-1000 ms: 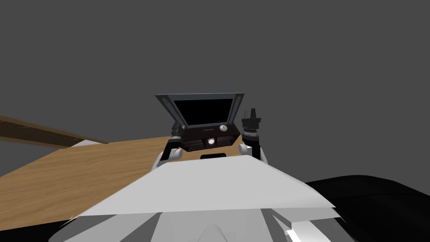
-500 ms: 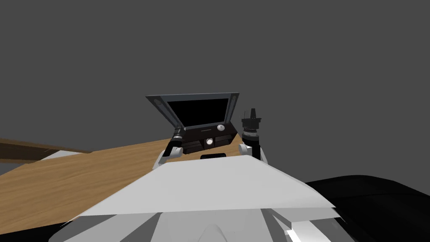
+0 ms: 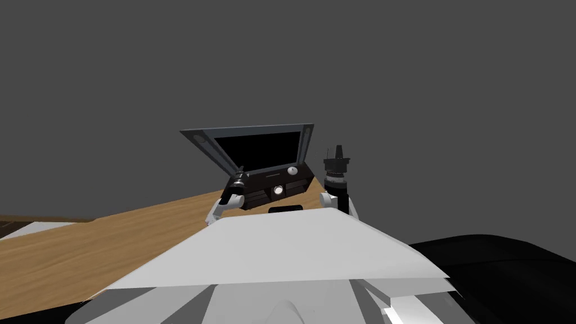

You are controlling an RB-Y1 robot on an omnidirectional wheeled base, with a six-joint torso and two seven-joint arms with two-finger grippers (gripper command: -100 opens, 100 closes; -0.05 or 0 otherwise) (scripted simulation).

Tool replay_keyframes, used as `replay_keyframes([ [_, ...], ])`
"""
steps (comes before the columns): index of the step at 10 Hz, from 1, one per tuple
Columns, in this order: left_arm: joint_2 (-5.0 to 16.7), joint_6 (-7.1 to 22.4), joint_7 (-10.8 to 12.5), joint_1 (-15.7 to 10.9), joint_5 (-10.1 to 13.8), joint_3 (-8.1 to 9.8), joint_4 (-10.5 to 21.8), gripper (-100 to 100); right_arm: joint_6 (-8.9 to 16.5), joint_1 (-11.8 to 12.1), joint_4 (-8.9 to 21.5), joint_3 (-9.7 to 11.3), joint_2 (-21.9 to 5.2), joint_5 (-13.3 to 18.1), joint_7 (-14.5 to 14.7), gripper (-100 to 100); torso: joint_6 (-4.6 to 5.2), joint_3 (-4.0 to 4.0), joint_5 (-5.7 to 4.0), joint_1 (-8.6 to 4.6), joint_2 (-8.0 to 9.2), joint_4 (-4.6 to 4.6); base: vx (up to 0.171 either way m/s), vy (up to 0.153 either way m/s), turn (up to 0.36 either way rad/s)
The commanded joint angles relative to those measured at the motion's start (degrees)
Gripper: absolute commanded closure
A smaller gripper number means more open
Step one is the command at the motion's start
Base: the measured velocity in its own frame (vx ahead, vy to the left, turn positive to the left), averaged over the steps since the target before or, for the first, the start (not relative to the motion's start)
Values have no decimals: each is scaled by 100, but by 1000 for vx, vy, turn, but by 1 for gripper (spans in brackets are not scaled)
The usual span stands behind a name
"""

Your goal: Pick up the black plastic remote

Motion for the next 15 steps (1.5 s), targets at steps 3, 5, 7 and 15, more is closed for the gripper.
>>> replay_keyframes([
  [3,187,576,83,-404,198,93,588,-100,0,0,0,0,0,0,0,0,-2,0,0,1,-1,0,5,-11,-170],
  [5,272,829,119,-581,292,137,920,-100,0,0,0,0,0,0,0,0,-2,0,0,1,0,0,6,-11,-158],
  [7,358,1085,154,-759,386,181,1241,-100,0,0,0,0,0,0,0,0,-2,0,0,0,-1,0,8,-9,-149],
  [15,694,2293,277,-1469,758,354,2500,-100,0,1,0,-1,0,0,0,0,-4,0,-1,-1,0,0,10,-10,-173],
])
